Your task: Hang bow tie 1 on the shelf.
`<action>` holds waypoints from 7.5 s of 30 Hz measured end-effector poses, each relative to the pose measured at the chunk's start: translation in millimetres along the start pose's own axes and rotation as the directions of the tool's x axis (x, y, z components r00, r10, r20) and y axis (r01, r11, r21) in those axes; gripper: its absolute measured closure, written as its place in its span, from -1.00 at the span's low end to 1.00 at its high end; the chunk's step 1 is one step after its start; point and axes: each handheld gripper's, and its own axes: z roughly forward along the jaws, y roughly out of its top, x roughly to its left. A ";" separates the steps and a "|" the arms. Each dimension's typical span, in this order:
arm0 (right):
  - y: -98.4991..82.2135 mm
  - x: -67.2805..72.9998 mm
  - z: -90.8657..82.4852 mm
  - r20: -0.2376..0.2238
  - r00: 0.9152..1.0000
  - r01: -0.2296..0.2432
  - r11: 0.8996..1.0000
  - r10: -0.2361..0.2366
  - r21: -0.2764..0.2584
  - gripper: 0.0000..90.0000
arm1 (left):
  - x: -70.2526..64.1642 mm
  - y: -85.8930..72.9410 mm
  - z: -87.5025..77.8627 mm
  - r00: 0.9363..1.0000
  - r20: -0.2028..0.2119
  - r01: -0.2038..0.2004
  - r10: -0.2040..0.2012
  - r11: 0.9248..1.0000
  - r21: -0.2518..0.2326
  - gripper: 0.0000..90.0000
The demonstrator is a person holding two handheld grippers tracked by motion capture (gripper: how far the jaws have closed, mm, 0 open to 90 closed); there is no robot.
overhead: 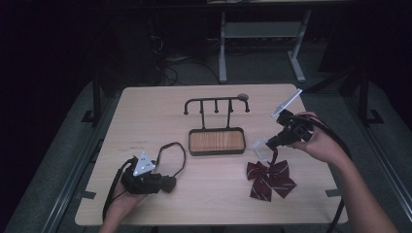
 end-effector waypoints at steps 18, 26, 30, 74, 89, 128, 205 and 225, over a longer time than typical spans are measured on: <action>32.4 7.1 -23.9 0.029 0.999 0.045 0.999 -0.045 -0.022 0.90 | 0.5 -0.2 0.1 1.000 0.003 0.000 0.000 1.000 -0.005 -0.32; 45.4 5.1 -26.4 0.035 0.998 0.047 0.999 -0.046 -0.021 0.90 | 1.5 -0.4 -0.8 1.000 0.005 -0.008 0.008 1.000 0.005 -0.32; 50.8 3.3 -28.2 0.036 0.998 0.044 0.999 -0.043 -0.028 0.90 | 1.6 -0.4 -0.8 1.000 0.006 -0.008 0.008 1.000 0.005 -0.32; 94.4 -35.9 -28.5 0.066 0.997 -0.023 0.999 0.026 -0.043 0.90 | 2.3 -0.6 -1.1 1.000 0.016 0.015 -0.015 1.000 -0.016 -0.32; 96.0 -47.5 -21.5 0.103 0.992 -0.067 0.996 0.073 -0.065 0.83 | 1.5 -0.2 -1.0 1.000 0.017 0.010 -0.010 1.000 -0.015 -0.32; 53.5 -45.5 -9.8 0.008 0.998 -0.059 0.997 0.060 -0.059 0.49 | 0.5 -0.1 0.7 1.000 0.022 -0.003 0.003 1.000 0.002 -0.32; -41.6 -20.0 46.9 -0.060 0.995 -0.084 0.994 0.080 -0.075 0.16 | -1.8 3.7 2.3 1.000 0.019 -0.025 0.025 1.000 0.010 -0.31; -68.0 -3.4 53.6 -0.049 0.995 -0.089 0.991 0.084 -0.097 0.14 | 3.4 26.3 4.1 0.997 0.049 -0.066 0.064 0.997 0.041 -0.27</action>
